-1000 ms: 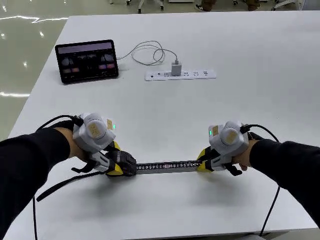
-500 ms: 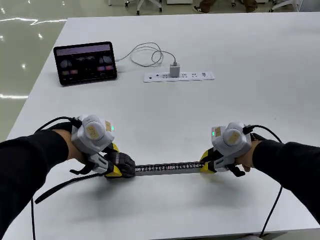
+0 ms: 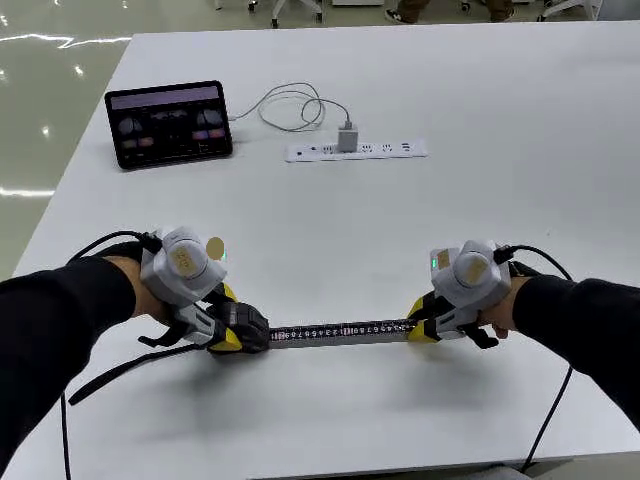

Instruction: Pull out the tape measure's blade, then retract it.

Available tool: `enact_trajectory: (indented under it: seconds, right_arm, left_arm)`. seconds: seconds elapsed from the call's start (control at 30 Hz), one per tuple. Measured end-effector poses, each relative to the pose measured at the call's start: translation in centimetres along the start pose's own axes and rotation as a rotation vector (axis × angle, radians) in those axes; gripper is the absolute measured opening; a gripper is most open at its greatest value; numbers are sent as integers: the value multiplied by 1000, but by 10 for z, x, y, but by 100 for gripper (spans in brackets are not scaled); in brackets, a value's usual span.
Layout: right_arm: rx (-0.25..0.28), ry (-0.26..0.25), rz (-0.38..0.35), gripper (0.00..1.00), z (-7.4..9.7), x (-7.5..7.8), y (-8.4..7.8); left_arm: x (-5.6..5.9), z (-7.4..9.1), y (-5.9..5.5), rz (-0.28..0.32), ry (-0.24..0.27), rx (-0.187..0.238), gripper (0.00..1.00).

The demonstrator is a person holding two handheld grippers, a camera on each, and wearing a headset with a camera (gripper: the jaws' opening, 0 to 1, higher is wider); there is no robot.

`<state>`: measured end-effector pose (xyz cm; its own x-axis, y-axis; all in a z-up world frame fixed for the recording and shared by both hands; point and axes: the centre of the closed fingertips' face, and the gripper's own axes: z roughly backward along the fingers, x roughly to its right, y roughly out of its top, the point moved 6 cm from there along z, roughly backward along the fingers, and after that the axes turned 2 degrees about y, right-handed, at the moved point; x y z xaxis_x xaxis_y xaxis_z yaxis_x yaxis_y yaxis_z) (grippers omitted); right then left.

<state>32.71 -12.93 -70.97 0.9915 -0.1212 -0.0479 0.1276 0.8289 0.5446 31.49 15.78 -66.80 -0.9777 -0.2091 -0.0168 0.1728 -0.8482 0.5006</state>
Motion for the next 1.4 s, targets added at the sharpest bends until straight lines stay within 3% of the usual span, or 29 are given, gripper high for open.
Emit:
enact_trajectory:
  seconds: [1.4]
  right_arm:
    - [-30,-9,-20,10,14,6,-19]
  left_arm:
    - [3,1,2,4,5,3,32]
